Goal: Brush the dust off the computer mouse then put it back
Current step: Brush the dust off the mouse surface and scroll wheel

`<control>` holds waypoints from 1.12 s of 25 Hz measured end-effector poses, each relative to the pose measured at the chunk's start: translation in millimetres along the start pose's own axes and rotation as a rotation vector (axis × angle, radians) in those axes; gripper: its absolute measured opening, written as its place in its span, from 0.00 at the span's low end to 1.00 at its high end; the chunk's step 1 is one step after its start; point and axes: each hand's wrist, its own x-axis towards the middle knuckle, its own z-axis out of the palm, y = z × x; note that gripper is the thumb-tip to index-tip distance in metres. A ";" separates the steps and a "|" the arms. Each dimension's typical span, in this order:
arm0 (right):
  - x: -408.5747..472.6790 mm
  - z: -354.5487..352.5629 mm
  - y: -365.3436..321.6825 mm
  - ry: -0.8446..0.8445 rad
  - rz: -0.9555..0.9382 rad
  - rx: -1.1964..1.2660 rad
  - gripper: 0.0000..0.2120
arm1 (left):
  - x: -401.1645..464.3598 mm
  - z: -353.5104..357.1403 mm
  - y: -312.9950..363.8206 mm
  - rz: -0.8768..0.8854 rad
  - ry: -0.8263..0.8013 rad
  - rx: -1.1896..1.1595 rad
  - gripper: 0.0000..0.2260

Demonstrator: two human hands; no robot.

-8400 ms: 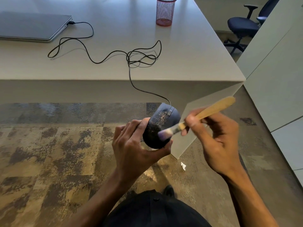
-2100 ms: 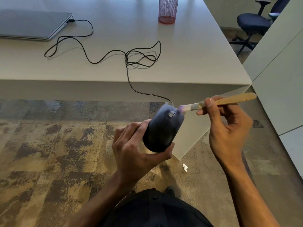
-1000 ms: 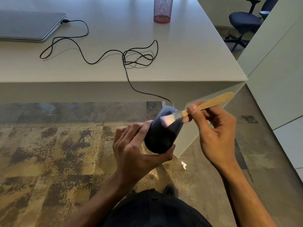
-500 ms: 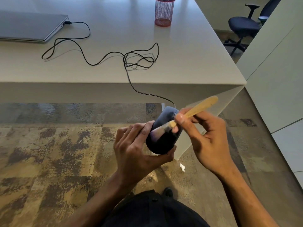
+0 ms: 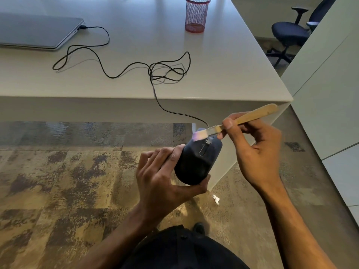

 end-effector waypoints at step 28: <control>-39.1 -14.6 -4.2 -0.228 -0.122 0.169 0.07 | 1.8 -3.7 -0.2 -0.072 0.009 0.026 0.31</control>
